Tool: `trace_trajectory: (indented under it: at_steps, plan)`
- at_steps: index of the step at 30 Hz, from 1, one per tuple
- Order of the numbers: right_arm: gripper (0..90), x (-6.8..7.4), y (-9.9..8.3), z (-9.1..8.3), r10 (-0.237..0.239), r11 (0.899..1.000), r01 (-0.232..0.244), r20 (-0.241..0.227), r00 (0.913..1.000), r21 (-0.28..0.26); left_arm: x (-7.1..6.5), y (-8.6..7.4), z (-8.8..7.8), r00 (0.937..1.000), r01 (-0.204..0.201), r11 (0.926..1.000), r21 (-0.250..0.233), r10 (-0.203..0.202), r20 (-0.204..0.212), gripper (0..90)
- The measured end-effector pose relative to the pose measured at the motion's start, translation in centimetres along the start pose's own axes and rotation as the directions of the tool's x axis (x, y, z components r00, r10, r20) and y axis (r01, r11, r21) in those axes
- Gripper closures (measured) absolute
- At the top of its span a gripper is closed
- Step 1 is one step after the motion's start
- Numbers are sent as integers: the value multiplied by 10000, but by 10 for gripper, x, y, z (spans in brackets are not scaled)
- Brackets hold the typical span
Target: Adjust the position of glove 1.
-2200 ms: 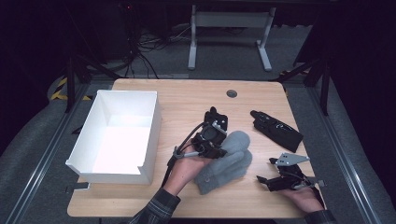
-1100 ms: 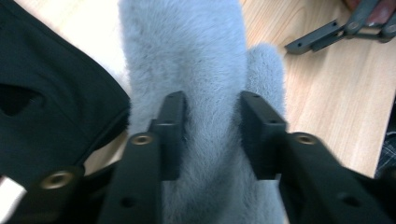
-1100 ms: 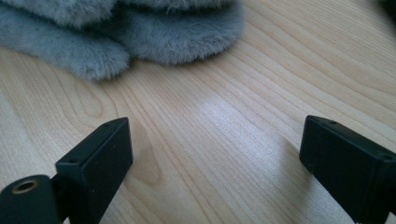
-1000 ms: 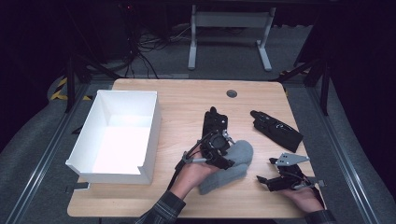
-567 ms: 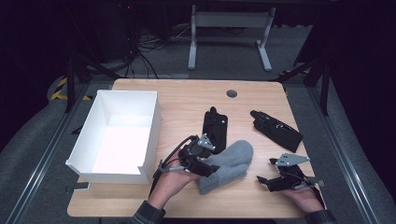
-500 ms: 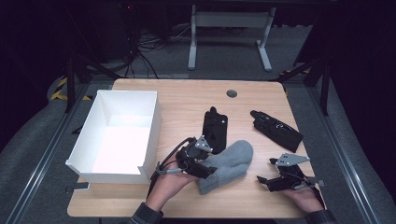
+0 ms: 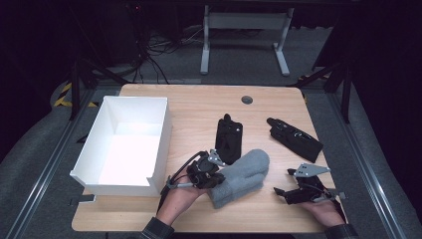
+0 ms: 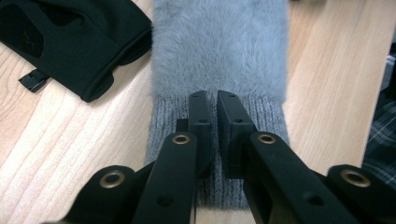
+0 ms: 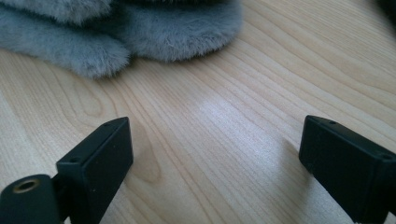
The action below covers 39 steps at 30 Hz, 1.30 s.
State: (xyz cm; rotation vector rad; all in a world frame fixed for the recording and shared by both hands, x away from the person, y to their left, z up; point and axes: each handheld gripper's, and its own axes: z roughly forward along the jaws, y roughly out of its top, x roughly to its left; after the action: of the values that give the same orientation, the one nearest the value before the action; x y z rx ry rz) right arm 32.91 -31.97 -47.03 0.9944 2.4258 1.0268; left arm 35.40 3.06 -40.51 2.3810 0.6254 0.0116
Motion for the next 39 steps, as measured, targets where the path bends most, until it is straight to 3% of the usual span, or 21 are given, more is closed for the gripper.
trace_trajectory:
  at_steps: [3,9,11,13,16,19,21,24,26,27,29,32,35,39]
  plan:
    - [101,0,0,0,10,10000,-10,3,10000,-1,0,2,-8,9995,241,9994,-256,-235,218,866]
    - [102,0,0,0,25,10000,-25,12,10000,0,-8,7,-15,9985,262,9982,-532,-235,500,867]
    - [102,0,0,0,33,10000,-33,18,10000,0,-12,8,-14,9983,197,9990,-413,-173,562,867]
    - [102,0,0,0,38,10000,-38,18,10000,-3,-14,7,-10,9997,18,9999,-125,-15,253,866]
    - [102,0,0,0,41,10000,-41,21,10000,-5,-10,2,-4,9993,47,10000,2,-47,374,859]
    - [102,0,0,0,42,10000,-42,20,10000,-7,-10,2,-6,9993,-144,9996,-243,152,345,821]
    - [105,0,0,0,50,10000,-50,34,10000,-5,-10,3,-9,9993,-174,9986,-506,191,321,724]
    - [206,-1,2,-4,159,9996,-161,63,9999,237,-6,5,-13,9997,-108,9972,-737,123,205,591]
    - [268,-2,4,-7,411,9988,-406,-182,9990,267,-3,5,-17,9998,-84,9957,-918,98,145,577]
    - [313,-1,5,-9,477,9987,-471,-296,9984,193,0,5,-20,10000,-3,9943,-1063,9,60,597]
    - [426,1,7,-13,479,9988,-483,-538,9974,-61,6,3,-22,9998,185,9934,-1136,-183,25,722]
    - [588,6,12,-16,400,9985,-434,-972,9945,-340,20,-2,-20,9976,574,9941,-918,-607,-332,881]
    - [734,11,15,-17,320,9984,-376,-1282,9912,-414,32,-10,-13,9938,1014,9931,-593,-1038,-390,900]
    - [899,15,18,-16,337,9983,-416,-1762,9838,-411,39,-17,1,9915,1293,9915,-173,-1295,-130,900]
